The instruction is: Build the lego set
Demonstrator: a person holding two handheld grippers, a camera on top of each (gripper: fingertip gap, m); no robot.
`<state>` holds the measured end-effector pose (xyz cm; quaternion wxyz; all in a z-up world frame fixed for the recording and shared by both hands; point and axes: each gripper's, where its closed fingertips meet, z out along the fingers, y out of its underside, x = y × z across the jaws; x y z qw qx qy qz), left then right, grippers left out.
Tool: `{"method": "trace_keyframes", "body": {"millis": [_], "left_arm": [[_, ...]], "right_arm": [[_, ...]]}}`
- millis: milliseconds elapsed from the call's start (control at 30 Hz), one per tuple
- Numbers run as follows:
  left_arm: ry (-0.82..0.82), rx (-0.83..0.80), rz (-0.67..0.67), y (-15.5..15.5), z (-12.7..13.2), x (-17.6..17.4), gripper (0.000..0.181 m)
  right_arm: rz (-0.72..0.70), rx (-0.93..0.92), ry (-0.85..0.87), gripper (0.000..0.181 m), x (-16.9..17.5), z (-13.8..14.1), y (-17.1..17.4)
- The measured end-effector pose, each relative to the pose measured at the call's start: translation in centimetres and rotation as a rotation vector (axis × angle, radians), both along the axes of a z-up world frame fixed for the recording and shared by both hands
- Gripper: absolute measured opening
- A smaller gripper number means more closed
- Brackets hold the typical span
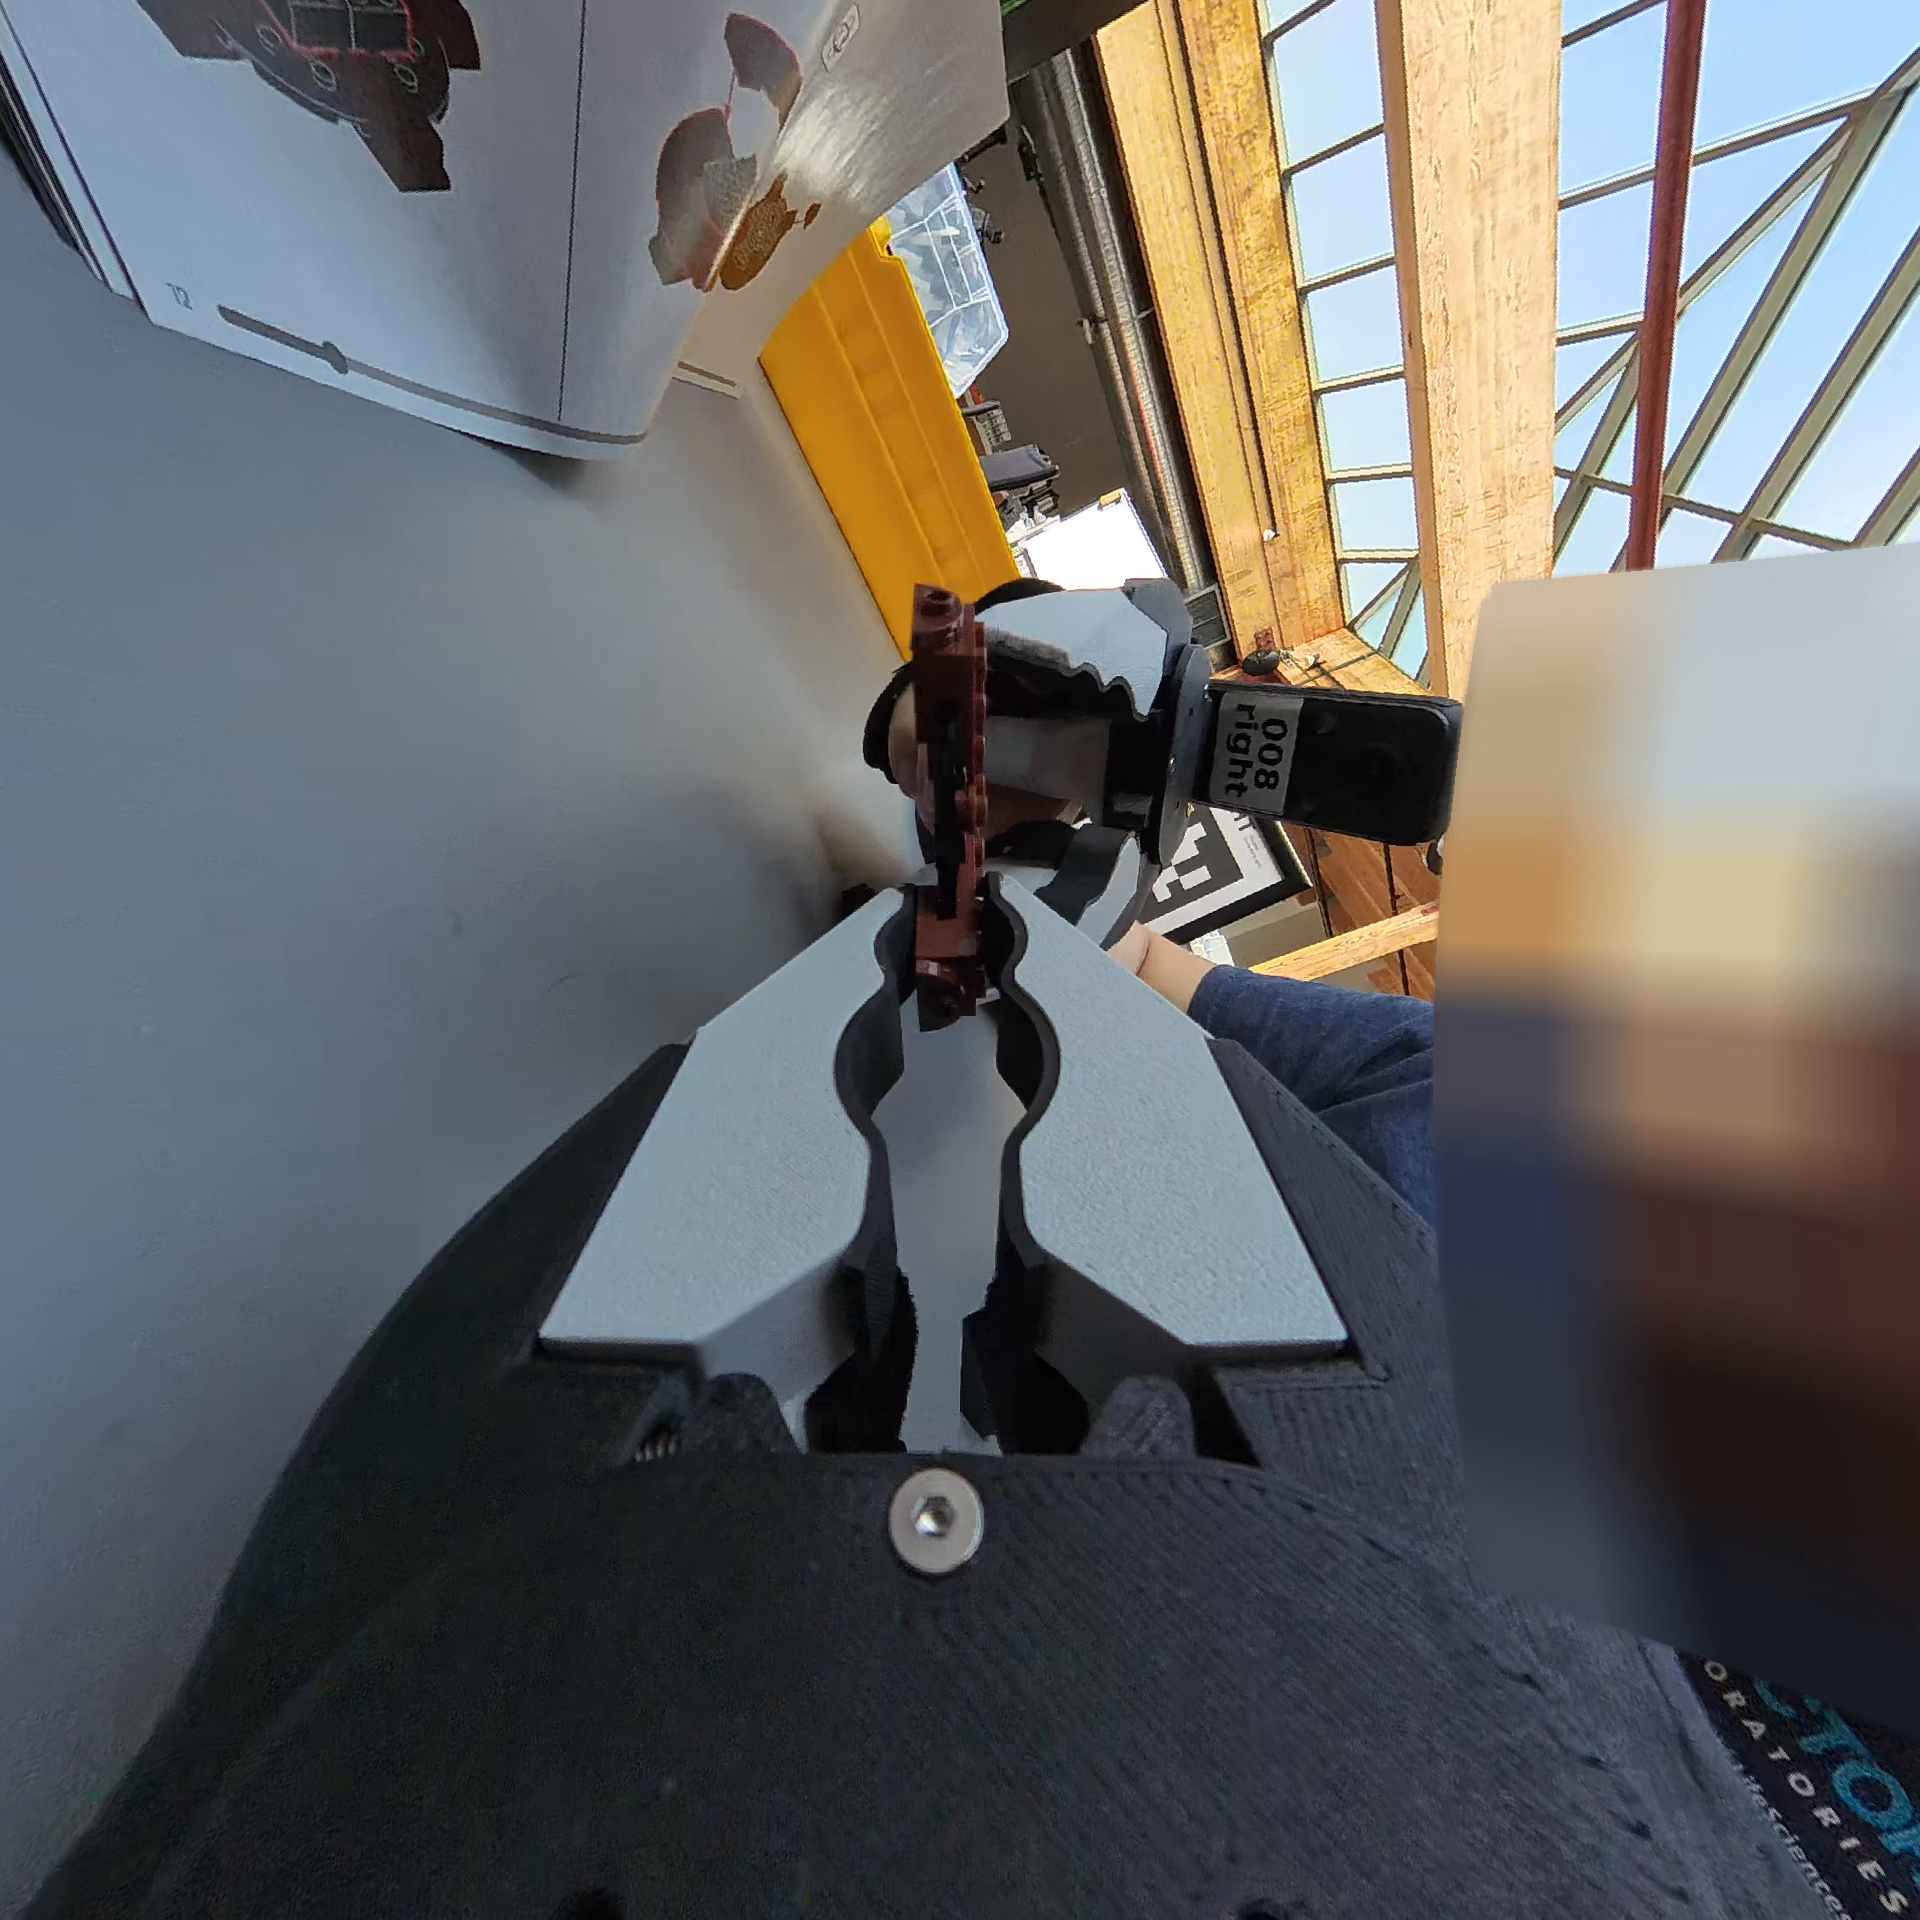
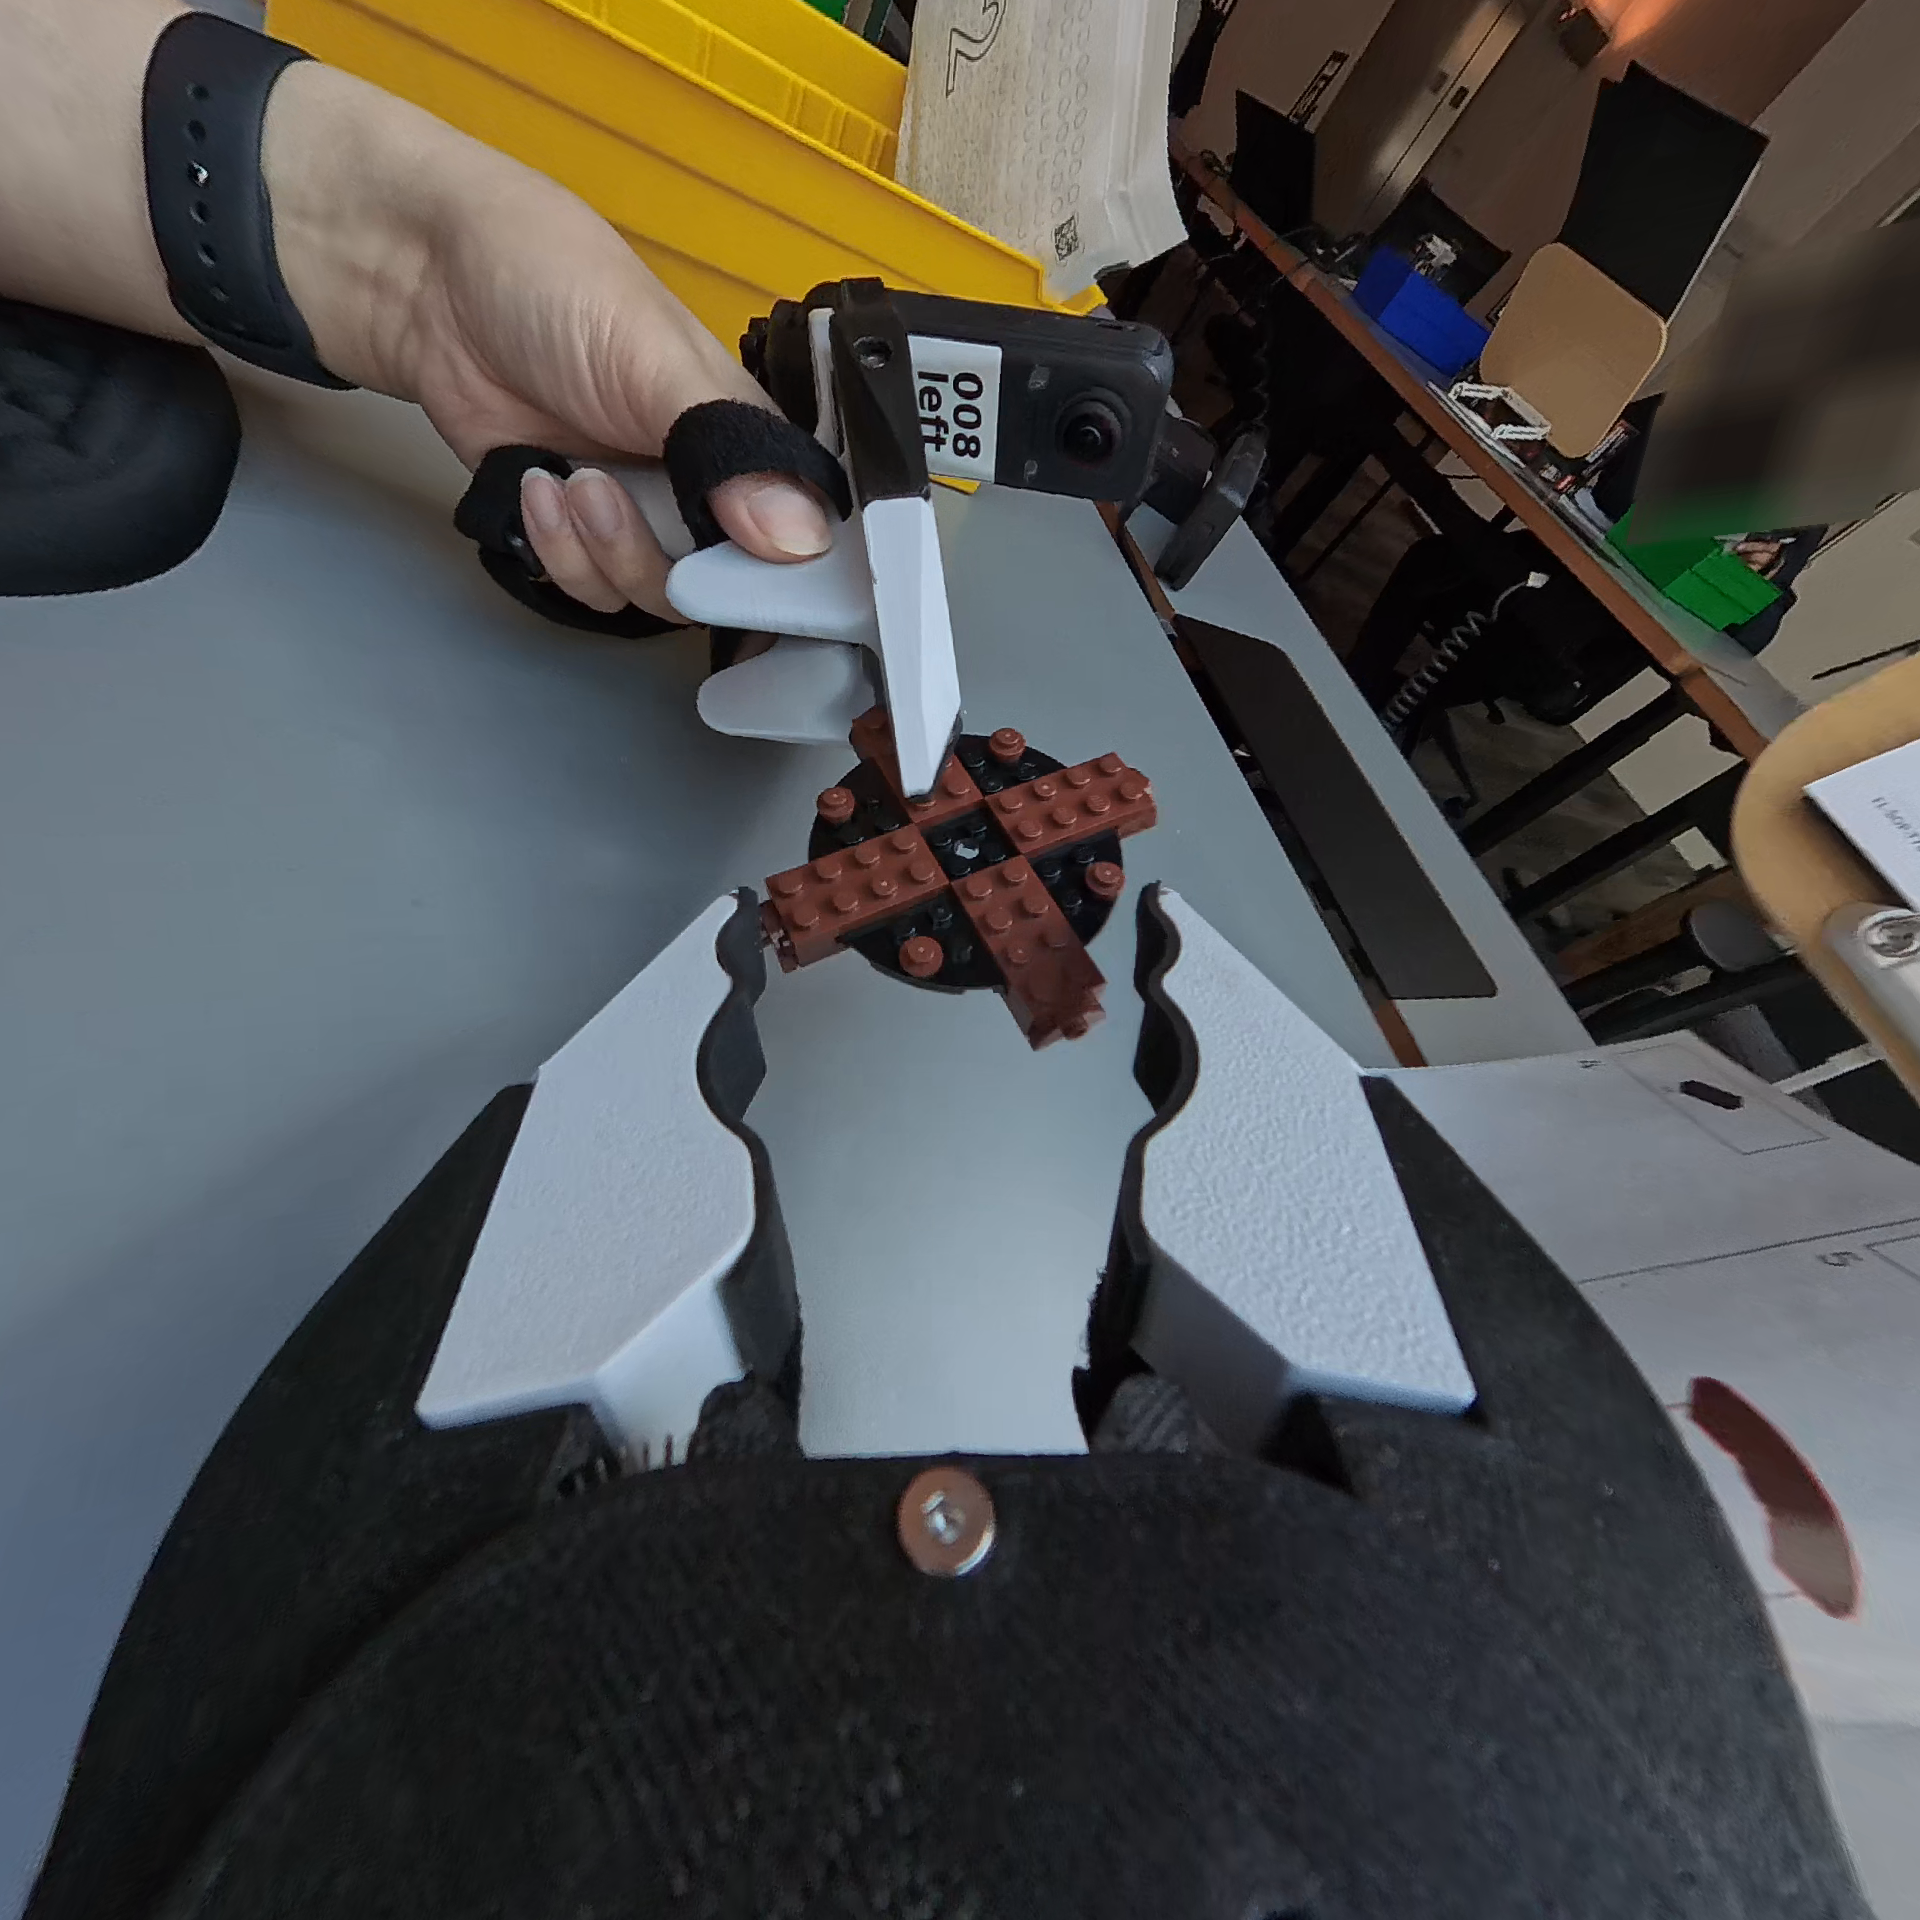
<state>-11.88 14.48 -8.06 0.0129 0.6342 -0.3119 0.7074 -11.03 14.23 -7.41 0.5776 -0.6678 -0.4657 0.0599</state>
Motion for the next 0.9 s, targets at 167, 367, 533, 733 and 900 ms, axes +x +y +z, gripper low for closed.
{"method": "trace_keyframes", "body": {"millis": [167,367,533,733,900], "left_arm": [[-0.038,-0.019,0.025,0.7,0.8,-0.3,0.009],[-0.053,0.023,0.032,0.6,1.2,-0.1,0.009],[-0.058,0.040,0.039,0.8,1.4,-0.3,0.009],[-0.076,0.029,0.055,1.2,1.8,-0.6,0.009],[-0.074,0.029,0.054,1.2,1.8,-0.6,0.009]], "right_arm": [[-0.009,-0.108,-0.211,0.057,5.1,2.8,-3.2],[0.072,-0.672,-0.618,0.042,7.9,-3.9,-10.5],[0.042,-0.793,-0.625,0.028,7.0,-6.1,-11.0],[-0.041,-0.825,-0.553,0.029,6.6,-7.5,-10.2],[-0.197,-0.920,-0.464,0.015,6.4,-7.7,-10.0]]}}
